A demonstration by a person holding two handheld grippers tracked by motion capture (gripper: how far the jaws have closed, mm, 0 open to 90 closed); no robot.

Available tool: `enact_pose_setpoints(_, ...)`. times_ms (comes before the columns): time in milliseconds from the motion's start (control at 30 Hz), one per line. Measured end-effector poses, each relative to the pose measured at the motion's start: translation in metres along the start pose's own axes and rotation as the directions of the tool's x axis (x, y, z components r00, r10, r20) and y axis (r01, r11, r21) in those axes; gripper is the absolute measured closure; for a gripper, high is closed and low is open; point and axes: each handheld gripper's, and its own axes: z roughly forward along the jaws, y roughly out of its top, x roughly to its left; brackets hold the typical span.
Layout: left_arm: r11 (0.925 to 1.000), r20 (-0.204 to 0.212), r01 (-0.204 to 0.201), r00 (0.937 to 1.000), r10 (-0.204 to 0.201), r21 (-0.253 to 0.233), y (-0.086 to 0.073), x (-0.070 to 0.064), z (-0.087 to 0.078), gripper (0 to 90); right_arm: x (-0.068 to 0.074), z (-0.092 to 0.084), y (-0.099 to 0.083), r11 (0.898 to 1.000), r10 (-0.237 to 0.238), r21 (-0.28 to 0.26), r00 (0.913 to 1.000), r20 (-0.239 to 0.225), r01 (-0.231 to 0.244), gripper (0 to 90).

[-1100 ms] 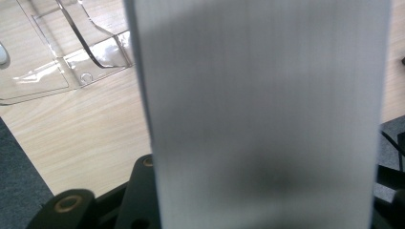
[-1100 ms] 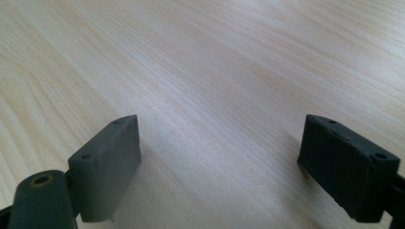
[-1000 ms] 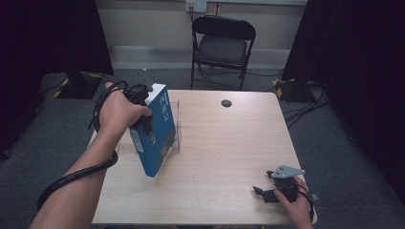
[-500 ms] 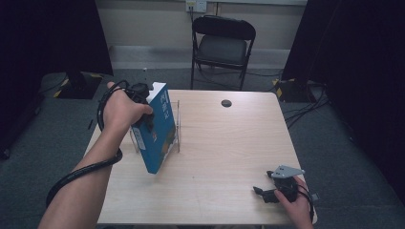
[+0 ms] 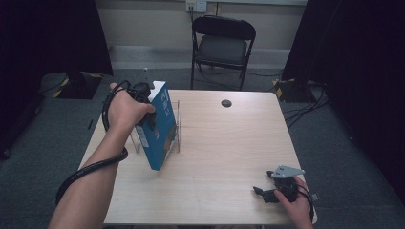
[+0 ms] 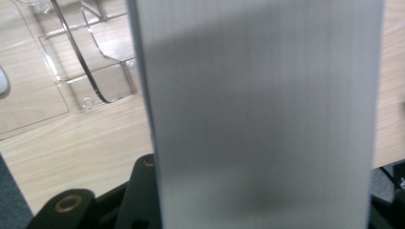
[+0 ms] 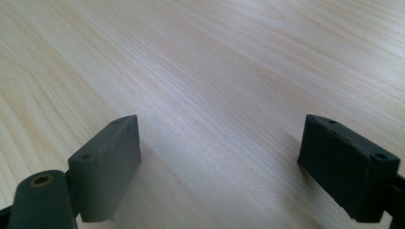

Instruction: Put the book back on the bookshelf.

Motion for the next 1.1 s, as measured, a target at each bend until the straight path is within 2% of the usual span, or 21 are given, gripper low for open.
enact_pose_setpoints(567,0.9996,-0.002,0.023,0.9997,-0.023,-0.015,0.008,0.002,0.011,62.1,0.0,0.0,0.0,1.0,0.0,-0.001,1.0,0.003,0.0,13.1)
enact_pose_setpoints(700,0.9996,-0.004,0.014,0.9999,-0.014,-0.024,0.008,0.002,0.013,62.1,0.0,0.0,0.0,1.0,-0.002,-0.002,1.0,-0.001,0.002,13.1)
enact_pose_setpoints(800,0.9987,-0.003,0.018,0.9998,-0.019,-0.048,0.008,0.002,0.015,62.1,0.0,0.0,0.0,1.0,-0.003,0.001,1.0,0.003,0.003,13.1)
enact_pose_setpoints(1100,0.9976,-0.008,0.016,0.9998,-0.017,-0.068,0.006,0.002,0.021,62.0,0.0,0.0,0.0,1.0,0.0,-0.002,1.0,0.001,0.0,13.1)
